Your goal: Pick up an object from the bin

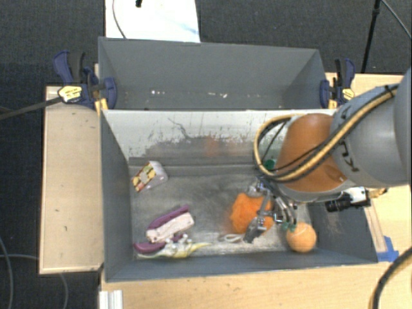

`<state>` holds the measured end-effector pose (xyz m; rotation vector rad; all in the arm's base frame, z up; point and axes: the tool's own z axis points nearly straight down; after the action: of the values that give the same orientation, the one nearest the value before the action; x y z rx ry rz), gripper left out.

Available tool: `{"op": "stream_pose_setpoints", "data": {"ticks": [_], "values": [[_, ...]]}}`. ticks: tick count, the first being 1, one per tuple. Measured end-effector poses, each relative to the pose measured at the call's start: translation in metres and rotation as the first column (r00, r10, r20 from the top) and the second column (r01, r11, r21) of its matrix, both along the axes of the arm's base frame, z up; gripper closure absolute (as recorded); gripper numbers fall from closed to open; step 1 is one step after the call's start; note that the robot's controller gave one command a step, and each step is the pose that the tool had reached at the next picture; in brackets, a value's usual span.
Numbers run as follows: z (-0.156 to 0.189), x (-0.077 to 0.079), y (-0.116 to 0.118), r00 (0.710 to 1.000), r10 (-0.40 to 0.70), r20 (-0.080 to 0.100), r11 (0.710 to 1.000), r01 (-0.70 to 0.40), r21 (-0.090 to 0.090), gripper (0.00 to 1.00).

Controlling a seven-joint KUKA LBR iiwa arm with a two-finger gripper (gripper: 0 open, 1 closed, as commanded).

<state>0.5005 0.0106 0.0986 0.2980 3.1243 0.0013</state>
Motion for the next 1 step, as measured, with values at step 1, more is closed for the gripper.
{"op": "stream_pose_setpoints", "data": {"ticks": [1], "values": [[-0.0224,-0.0003,-0.0118,0.995,0.100,0.010,0.995,-0.100,0.005,1.00]]}}
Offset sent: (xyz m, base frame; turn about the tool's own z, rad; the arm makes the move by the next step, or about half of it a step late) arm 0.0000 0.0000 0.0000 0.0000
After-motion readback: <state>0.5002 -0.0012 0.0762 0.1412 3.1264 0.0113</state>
